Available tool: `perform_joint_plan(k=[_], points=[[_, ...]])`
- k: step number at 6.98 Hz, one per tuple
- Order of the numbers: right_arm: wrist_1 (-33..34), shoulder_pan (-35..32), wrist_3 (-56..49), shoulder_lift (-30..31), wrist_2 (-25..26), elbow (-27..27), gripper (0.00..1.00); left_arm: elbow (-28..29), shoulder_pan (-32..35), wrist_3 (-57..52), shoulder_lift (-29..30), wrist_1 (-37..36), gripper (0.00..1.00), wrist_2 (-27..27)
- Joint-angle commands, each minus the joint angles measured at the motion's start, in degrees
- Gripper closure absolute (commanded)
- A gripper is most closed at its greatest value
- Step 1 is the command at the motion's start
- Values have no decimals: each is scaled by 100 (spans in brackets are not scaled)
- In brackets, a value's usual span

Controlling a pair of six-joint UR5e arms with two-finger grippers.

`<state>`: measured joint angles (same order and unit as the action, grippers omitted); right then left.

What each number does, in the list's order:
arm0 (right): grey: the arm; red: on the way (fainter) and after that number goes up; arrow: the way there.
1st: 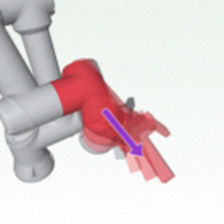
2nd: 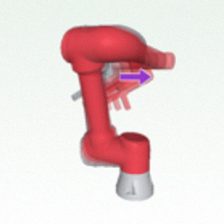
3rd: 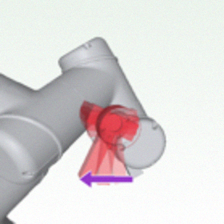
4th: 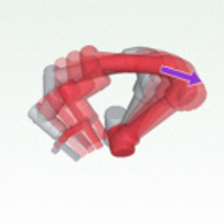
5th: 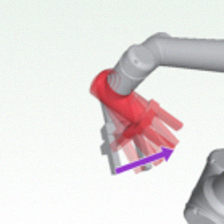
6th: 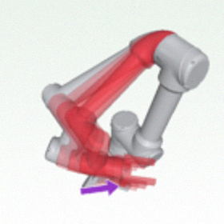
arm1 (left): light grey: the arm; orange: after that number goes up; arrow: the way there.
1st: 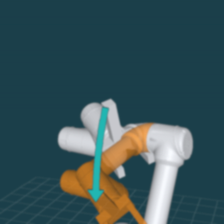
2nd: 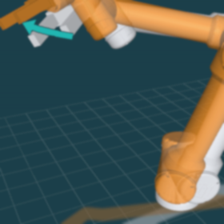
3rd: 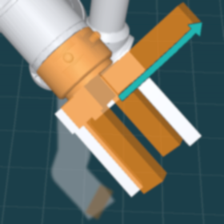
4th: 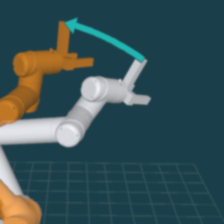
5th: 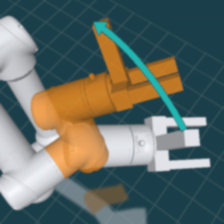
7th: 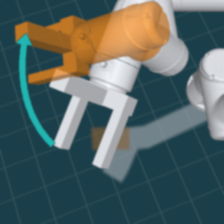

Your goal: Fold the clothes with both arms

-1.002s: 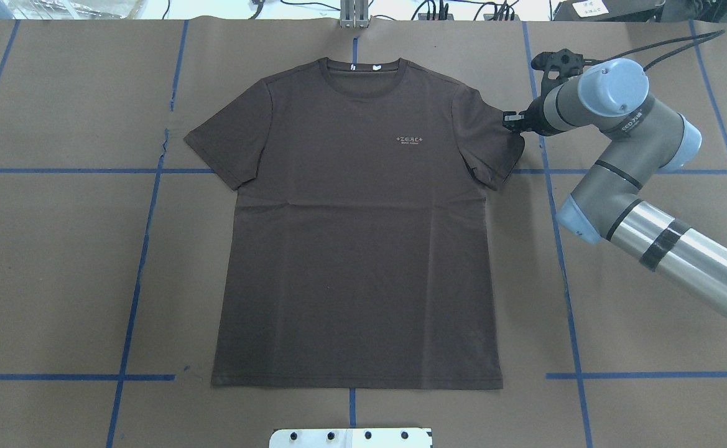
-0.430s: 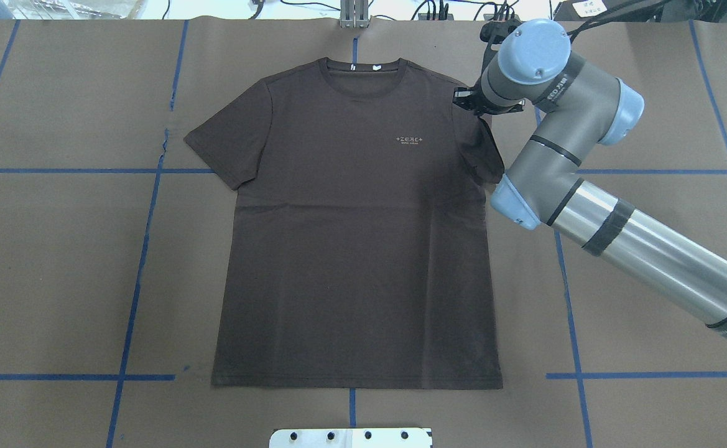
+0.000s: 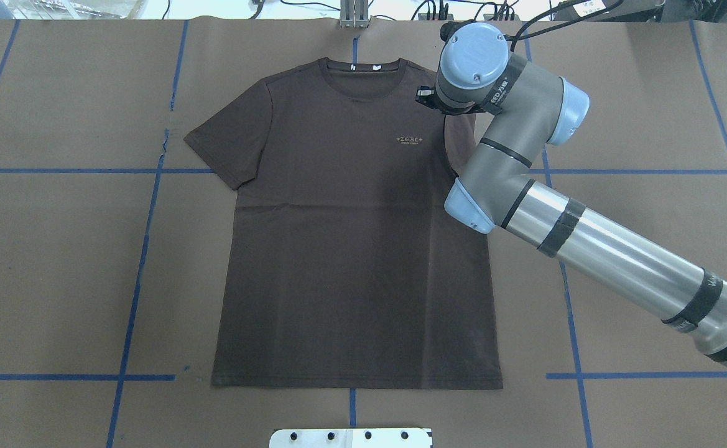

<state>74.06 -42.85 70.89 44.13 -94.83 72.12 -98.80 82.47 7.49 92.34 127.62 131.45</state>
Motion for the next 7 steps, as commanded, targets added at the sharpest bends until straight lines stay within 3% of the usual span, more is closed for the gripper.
perform_joint_plan(k=[1, 2, 4, 6, 7], points=[[-14, 136, 4, -141, 114, -145, 78, 1, 6, 7, 12, 0, 0, -5], [-14, 276, -40, -159, 323, -145, 1, 1, 6, 7, 21, 0, 0, -5], [-5, 182, -397, -308, 212, -93, 0, 62, -29, -19, 204, 209, 0, -23], [56, -527, -1144, 49, -1137, 387, 0, 123, -911, 548, 704, 457, 0, -84], [126, -870, -1513, 443, -1517, 817, 0, 620, -1509, 874, 1289, 413, 0, -285]])
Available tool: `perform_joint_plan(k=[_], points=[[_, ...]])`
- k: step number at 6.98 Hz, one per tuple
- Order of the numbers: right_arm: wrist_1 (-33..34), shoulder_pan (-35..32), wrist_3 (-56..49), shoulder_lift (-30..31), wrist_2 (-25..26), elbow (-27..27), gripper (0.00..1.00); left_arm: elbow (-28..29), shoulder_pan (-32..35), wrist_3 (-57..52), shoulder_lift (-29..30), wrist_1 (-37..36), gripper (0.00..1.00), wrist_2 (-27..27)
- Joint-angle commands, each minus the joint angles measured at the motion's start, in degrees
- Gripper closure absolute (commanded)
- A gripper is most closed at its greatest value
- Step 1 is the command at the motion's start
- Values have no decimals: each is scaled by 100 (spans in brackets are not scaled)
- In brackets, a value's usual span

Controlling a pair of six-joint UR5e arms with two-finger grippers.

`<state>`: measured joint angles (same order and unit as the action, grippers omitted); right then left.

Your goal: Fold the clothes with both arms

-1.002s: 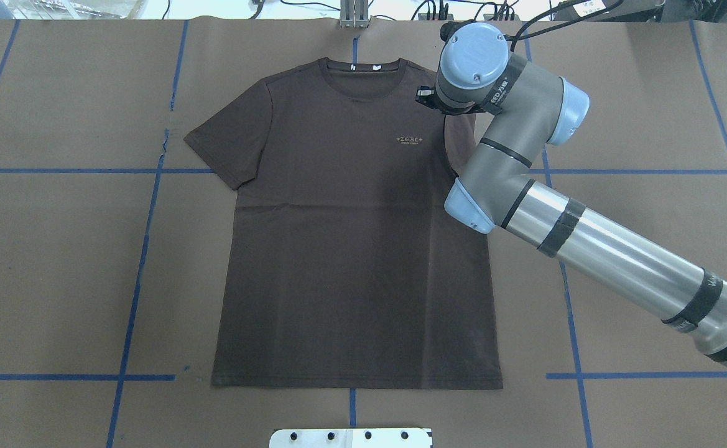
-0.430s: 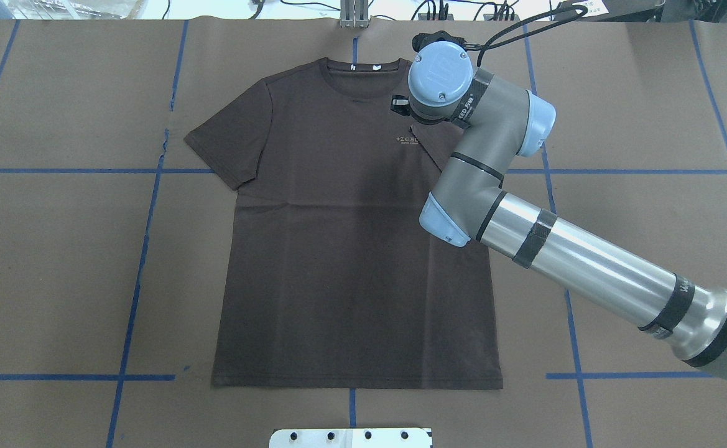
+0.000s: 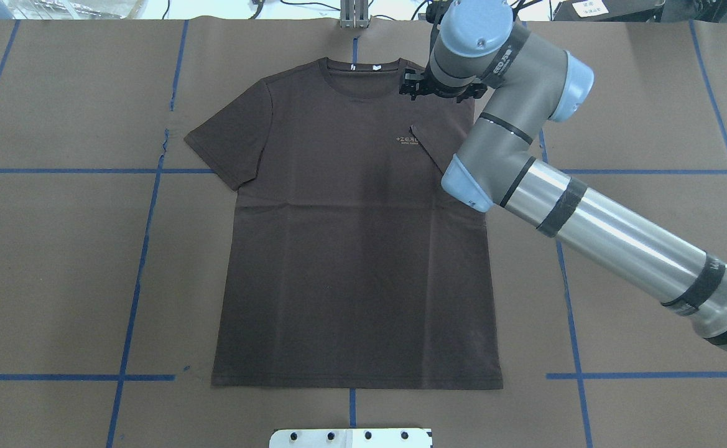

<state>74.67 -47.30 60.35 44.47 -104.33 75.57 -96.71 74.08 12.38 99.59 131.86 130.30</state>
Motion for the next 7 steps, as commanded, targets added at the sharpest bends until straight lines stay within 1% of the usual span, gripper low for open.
perform_joint_plan(k=[1, 2, 3, 4, 5, 6, 7], points=[[109, -821, -1159, 840, -1058, 772, 0, 877, -824, 1197, 945, 41, 0, -711], [48, -1216, -1696, 1227, -1524, 879, 0, 1126, -1104, 2084, 1227, 51, 0, -1116], [48, -1542, -2154, 1605, -1903, 1124, 0, 1415, -1402, 2684, 1491, 51, 6, -1442], [48, -1737, -2437, 2070, -2028, 1500, 0, 1531, -1640, 3047, 1615, 59, 23, -1907], [48, -1904, -2666, 2275, -2169, 1652, 0, 1750, -1826, 3364, 1703, 86, 32, -2138], [48, -1915, -2669, 2312, -2179, 1671, 0, 2065, -1949, 3550, 1887, 129, 33, -2340], [39, -1915, -2669, 2321, -2179, 1671, 0, 2286, -2159, 3804, 1950, 295, 33, -2525]])
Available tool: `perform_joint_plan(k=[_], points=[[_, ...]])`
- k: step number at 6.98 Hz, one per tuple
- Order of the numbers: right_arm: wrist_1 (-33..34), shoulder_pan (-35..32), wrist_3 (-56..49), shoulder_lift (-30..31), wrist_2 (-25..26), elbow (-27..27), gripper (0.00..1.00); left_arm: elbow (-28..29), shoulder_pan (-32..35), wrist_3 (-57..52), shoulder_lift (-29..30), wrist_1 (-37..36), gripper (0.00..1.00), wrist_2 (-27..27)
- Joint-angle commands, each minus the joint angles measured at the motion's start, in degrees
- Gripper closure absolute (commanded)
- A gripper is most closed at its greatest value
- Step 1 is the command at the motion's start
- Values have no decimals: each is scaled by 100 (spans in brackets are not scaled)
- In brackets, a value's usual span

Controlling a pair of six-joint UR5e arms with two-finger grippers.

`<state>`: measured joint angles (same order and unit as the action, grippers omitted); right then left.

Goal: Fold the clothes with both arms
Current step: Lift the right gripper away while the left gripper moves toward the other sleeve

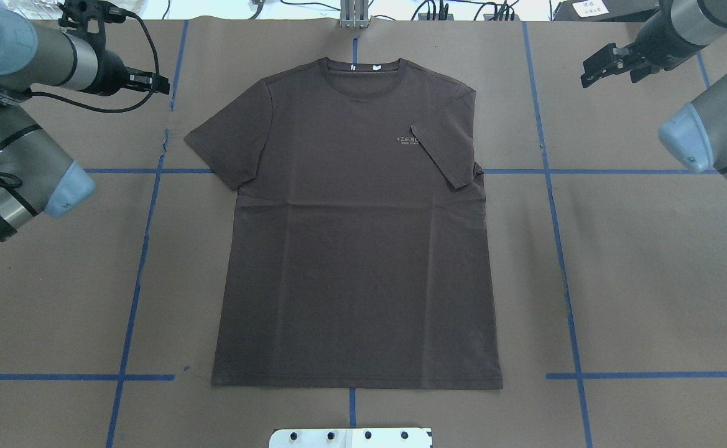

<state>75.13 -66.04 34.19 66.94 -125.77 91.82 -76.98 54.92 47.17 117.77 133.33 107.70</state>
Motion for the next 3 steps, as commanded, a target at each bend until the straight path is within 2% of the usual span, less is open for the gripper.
perform_joint_plan(k=[1, 3], points=[[-7, -41, -53, 82, -27, 46, 0, 429, -436, 633, 167, 175, 33, -458], [-7, -41, -53, 127, 0, 46, 0, 552, -657, 838, 167, 184, 34, -784]])
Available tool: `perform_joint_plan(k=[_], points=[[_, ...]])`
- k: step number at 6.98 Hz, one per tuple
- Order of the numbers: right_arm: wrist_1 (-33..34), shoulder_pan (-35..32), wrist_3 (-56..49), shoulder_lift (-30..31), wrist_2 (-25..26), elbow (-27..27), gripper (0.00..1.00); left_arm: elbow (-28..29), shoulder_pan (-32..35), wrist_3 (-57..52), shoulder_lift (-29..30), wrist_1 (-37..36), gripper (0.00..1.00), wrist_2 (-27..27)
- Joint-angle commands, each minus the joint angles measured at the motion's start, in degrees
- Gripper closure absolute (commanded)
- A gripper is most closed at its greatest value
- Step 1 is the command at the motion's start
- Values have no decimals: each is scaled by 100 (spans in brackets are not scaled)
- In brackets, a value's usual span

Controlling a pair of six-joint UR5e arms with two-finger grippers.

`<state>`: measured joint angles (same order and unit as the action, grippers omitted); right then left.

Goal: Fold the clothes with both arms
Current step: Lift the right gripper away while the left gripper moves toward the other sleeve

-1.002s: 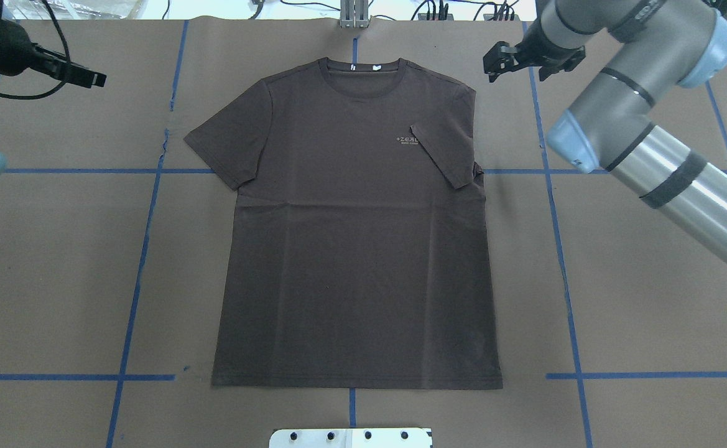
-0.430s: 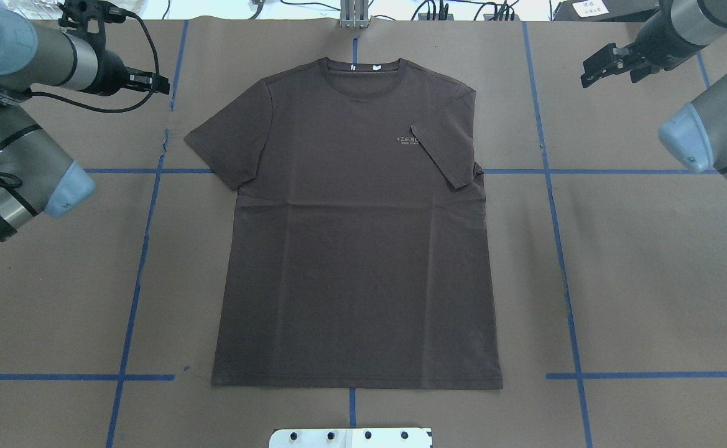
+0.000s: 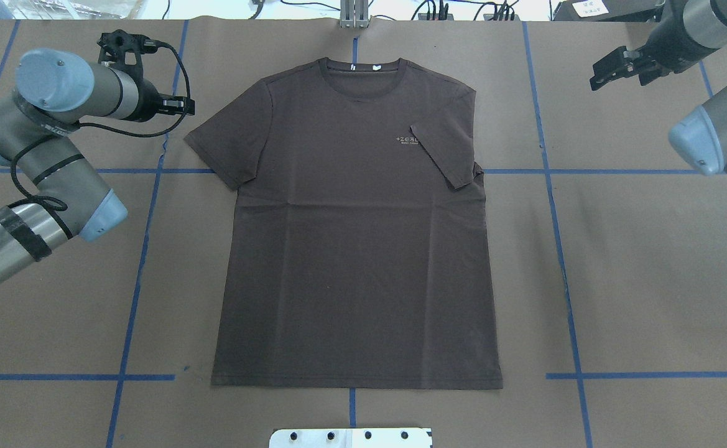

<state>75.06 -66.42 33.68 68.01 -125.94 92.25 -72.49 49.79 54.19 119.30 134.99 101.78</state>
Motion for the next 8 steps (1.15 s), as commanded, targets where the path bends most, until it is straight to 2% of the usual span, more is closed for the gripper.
perform_joint_plan(k=[1, 2, 5, 8], points=[[0, 6, -2, 28, 43, 3, 0, 147, -180, 249, 6, 27, 43, -203], [0, 6, -2, 29, 52, 3, 0, 156, -258, 580, -3, 36, 45, -299], [0, 6, -2, 29, 61, 3, 0, 200, -356, 619, -12, 97, 45, -405], [0, 6, -2, 29, 61, -6, 0, 490, -356, 619, -12, 458, 45, -405]])
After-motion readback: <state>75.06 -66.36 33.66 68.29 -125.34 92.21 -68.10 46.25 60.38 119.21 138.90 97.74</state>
